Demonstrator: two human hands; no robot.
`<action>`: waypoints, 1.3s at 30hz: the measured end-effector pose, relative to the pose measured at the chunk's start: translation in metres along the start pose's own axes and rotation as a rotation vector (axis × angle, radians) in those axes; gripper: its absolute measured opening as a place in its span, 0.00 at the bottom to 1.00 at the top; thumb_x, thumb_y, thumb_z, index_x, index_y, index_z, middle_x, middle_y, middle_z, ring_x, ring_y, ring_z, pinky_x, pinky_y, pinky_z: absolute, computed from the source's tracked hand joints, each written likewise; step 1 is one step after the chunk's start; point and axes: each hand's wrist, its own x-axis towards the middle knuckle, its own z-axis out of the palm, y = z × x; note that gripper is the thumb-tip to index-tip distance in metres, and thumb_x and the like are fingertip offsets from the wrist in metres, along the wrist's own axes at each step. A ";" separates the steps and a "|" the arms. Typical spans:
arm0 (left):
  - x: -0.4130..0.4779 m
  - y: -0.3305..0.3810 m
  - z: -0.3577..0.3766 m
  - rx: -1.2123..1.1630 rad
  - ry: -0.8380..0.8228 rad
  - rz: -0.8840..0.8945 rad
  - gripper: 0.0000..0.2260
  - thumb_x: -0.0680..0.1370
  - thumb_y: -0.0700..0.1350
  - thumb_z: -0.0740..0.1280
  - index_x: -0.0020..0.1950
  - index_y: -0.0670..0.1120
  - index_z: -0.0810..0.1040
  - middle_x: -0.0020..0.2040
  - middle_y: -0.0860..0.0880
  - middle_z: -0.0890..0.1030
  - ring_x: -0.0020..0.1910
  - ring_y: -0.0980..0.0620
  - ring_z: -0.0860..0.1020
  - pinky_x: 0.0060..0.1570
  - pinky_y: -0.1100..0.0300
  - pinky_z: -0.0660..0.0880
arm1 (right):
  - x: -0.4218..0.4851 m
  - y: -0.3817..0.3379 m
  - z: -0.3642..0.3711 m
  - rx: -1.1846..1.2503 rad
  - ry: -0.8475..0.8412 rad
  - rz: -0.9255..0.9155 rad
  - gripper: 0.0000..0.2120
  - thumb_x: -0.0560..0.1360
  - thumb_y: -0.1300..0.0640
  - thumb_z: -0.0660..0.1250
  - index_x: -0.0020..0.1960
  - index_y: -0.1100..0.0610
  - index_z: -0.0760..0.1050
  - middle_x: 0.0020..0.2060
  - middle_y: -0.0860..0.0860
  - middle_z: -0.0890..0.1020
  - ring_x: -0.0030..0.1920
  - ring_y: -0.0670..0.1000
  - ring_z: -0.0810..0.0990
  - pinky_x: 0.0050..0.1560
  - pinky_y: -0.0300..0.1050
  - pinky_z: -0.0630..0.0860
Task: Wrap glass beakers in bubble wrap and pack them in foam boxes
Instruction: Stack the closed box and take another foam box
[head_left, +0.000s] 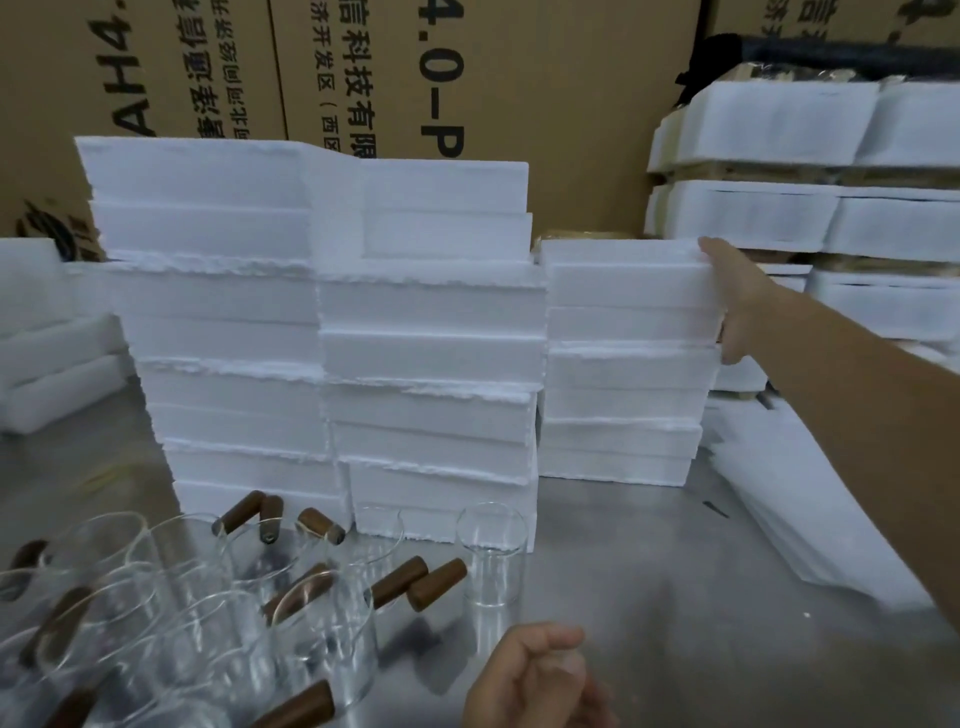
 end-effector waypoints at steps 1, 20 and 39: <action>-0.004 -0.003 0.004 -0.036 -0.063 -0.087 0.11 0.59 0.38 0.68 0.38 0.34 0.79 0.26 0.35 0.76 0.21 0.47 0.75 0.25 0.65 0.72 | 0.000 -0.002 0.001 0.006 0.029 -0.030 0.26 0.71 0.36 0.62 0.60 0.53 0.69 0.54 0.50 0.73 0.51 0.52 0.73 0.53 0.48 0.66; -0.008 0.013 0.016 -0.459 -0.236 -0.318 0.13 0.61 0.39 0.65 0.41 0.33 0.78 0.27 0.36 0.77 0.22 0.47 0.75 0.24 0.64 0.71 | -0.106 0.043 0.042 -1.206 -0.332 -1.353 0.54 0.64 0.46 0.78 0.76 0.44 0.43 0.75 0.52 0.54 0.75 0.54 0.52 0.73 0.58 0.52; -0.009 0.019 0.009 -0.543 -0.267 -0.406 0.07 0.75 0.28 0.63 0.41 0.34 0.79 0.27 0.38 0.76 0.22 0.46 0.74 0.22 0.65 0.70 | -0.102 0.044 0.045 -1.395 -0.034 -1.622 0.45 0.64 0.49 0.75 0.76 0.56 0.58 0.69 0.62 0.67 0.68 0.63 0.66 0.68 0.63 0.59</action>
